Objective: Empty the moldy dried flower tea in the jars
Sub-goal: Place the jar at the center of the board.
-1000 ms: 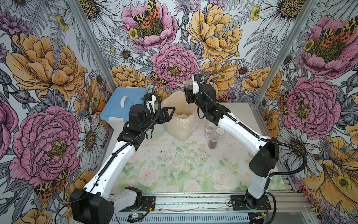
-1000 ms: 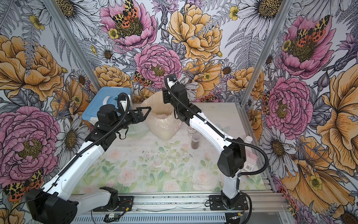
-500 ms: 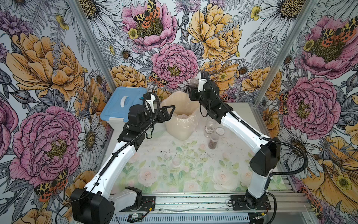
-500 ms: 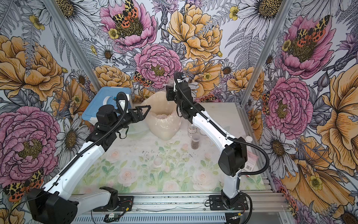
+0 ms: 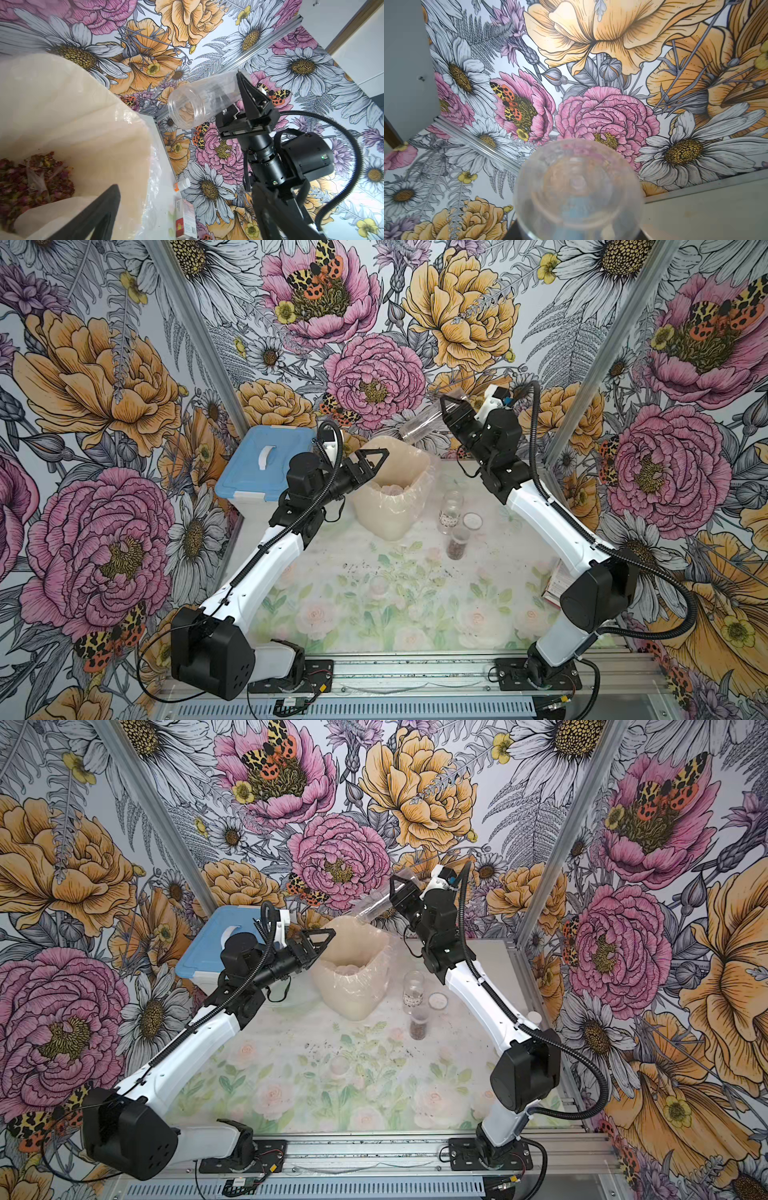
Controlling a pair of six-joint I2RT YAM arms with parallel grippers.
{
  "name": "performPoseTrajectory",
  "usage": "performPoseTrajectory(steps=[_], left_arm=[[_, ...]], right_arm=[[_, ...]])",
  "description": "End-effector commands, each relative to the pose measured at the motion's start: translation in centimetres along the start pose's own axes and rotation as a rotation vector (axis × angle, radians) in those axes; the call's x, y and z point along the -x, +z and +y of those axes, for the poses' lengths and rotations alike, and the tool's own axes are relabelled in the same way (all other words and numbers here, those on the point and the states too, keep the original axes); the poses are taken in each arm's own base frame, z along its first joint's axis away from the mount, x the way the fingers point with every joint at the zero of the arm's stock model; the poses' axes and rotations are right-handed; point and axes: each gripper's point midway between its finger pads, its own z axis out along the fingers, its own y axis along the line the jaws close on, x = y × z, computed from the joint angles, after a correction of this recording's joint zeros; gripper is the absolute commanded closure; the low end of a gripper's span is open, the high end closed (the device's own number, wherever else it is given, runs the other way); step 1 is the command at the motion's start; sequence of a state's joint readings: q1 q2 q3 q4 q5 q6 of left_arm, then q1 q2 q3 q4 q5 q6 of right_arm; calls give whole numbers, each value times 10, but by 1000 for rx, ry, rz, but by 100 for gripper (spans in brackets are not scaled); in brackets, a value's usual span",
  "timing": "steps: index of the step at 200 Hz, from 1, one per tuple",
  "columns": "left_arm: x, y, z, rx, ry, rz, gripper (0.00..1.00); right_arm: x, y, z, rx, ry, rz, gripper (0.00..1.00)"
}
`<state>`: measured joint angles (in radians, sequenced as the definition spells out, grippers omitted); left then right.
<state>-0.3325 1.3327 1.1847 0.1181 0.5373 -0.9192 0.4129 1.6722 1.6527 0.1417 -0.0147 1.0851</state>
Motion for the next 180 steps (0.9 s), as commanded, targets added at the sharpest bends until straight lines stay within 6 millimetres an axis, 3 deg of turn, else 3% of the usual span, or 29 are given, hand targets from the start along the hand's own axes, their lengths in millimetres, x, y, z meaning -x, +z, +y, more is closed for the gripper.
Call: performPoseTrajectory(steps=[1,46,112,180], left_arm=[[14,2,-37,-107,-13,-11,1],[21,20,-49,-192,-98,-3,1],[16,40,-27,-134,-146,18,1],[10,56,-32,-149,-162,55,3]], right_arm=[[4,-13,27,132,212,3,96],[-8,-20,17,153,347,38,97],[-17,-26,4,152,396,45,98],[-25,-26,-2,154,427,64,99]])
